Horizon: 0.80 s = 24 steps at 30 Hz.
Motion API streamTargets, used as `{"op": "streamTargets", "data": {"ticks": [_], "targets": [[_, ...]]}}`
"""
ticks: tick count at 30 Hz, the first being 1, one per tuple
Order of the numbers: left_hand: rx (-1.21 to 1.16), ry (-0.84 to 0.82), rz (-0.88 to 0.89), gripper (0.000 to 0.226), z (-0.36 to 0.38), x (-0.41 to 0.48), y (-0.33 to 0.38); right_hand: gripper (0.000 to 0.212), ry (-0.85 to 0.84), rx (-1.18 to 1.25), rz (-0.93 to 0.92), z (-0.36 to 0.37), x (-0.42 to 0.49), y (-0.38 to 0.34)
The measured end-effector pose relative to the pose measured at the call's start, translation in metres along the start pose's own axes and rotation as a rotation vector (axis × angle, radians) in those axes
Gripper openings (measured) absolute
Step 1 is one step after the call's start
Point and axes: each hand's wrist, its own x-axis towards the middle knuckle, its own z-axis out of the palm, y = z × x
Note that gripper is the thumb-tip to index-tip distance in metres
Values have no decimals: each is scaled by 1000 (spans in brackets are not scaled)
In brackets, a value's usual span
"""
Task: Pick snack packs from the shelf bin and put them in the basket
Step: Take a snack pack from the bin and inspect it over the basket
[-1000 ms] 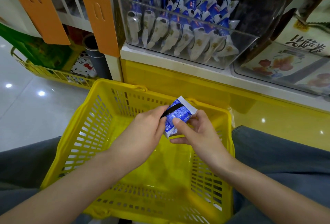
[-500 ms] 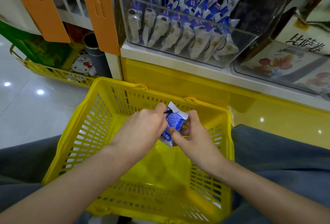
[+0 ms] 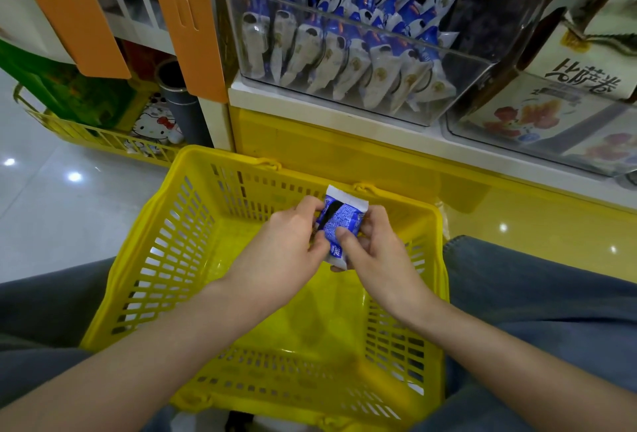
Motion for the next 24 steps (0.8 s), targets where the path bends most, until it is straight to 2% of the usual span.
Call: {"op": "streamTargets", "data": {"ticks": [6, 11, 14, 19, 24], "targets": [[-193, -60, -136, 24, 17, -4, -9, 17, -73, -128, 90, 4, -5, 8], [-189, -85, -184, 14, 27, -7, -19, 17, -140, -184, 168, 7, -9, 14], [-193, -106, -223, 16, 31, -8, -21, 18, -152, -249, 166, 6, -10, 19], [-236, -188, -275, 17, 41, -12, -24, 33, -170, -292, 168, 7, -16, 29], [-232, -208, -284, 17, 52, -17, -27, 30, -154, -331, 160, 5, -20, 44]]}}
